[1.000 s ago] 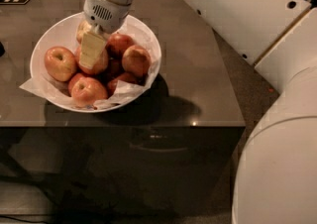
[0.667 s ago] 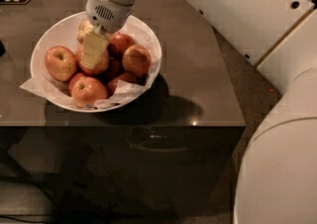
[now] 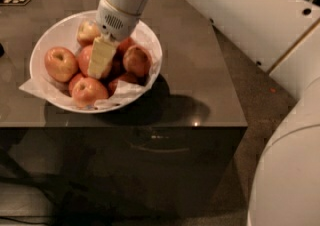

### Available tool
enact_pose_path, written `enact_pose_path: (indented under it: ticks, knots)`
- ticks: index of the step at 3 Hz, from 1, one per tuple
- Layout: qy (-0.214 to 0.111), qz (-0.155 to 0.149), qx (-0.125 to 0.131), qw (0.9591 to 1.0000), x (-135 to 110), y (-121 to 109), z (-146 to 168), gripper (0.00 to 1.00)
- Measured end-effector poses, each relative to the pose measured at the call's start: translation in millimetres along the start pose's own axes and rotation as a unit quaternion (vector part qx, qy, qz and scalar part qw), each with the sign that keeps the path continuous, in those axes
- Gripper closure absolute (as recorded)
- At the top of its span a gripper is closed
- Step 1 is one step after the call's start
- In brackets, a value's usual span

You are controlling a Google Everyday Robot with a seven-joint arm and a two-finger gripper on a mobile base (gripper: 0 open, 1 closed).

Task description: Pick apple from white bowl

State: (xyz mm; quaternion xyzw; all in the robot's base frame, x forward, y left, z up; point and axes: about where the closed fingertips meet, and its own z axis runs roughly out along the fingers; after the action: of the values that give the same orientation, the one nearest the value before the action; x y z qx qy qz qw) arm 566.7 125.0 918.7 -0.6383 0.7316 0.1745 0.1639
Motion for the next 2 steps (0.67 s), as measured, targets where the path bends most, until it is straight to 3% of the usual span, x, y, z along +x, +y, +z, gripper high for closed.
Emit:
enact_pose_path:
  ticks: [2]
  knots:
    - [-0.006,0.002,0.050,0.9987,21.0,6.1,-21.5,0.94]
